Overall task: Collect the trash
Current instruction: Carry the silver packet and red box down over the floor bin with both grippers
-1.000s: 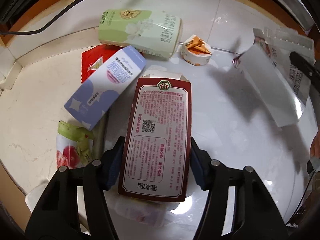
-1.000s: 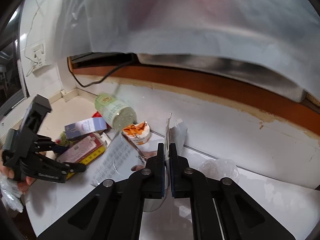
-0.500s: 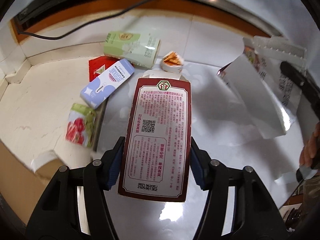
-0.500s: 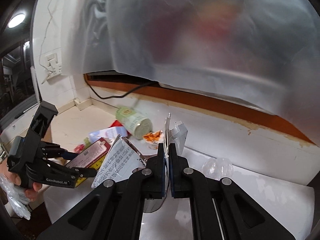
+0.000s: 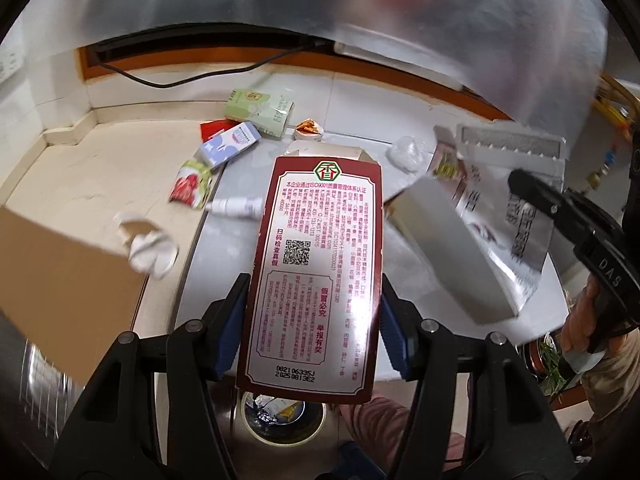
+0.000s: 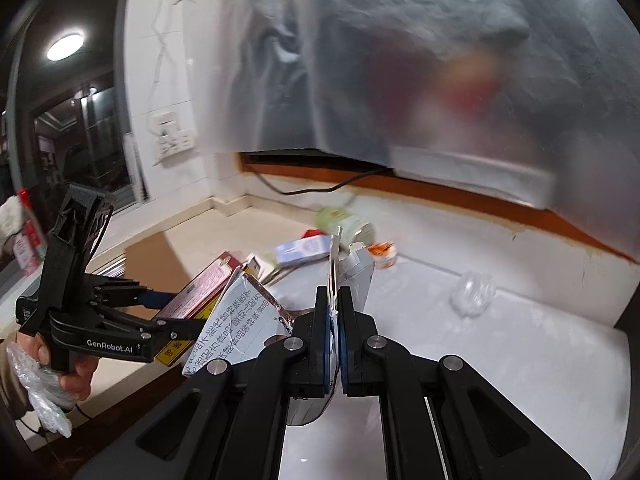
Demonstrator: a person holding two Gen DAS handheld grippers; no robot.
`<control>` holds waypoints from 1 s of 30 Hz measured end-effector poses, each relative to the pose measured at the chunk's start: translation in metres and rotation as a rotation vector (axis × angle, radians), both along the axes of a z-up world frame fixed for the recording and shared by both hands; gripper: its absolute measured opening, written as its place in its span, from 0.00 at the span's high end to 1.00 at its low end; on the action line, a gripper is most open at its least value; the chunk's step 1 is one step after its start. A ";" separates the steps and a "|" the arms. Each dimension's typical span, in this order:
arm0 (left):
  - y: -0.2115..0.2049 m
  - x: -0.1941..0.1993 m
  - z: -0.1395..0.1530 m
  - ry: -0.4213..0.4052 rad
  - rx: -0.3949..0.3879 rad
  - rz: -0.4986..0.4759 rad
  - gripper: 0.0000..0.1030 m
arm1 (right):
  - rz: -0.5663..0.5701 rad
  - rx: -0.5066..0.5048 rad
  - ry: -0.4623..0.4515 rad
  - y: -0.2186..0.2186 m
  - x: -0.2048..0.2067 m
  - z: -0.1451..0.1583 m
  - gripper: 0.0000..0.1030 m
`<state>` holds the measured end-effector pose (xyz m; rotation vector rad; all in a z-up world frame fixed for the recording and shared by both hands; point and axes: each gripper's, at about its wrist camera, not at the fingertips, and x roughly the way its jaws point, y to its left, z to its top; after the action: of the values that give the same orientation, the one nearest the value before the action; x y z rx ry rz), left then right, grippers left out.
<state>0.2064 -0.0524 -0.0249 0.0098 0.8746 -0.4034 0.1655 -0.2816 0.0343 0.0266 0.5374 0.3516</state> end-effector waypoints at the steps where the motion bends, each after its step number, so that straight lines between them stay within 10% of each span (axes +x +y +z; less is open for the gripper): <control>1: 0.004 -0.013 -0.001 -0.008 0.006 0.011 0.45 | 0.010 -0.002 -0.002 0.005 -0.014 -0.001 0.97; 14: 0.043 -0.131 -0.072 0.076 0.061 0.108 0.45 | 0.113 -0.076 0.077 0.073 -0.164 -0.073 0.97; 30: 0.044 -0.162 -0.223 0.365 0.111 0.141 0.45 | 0.208 -0.207 0.334 0.108 -0.175 -0.226 0.97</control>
<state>0.0439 -0.0082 -0.2480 -0.0240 1.2491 -0.2260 -0.0093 -0.1736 -0.1919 -0.1742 0.9091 0.4970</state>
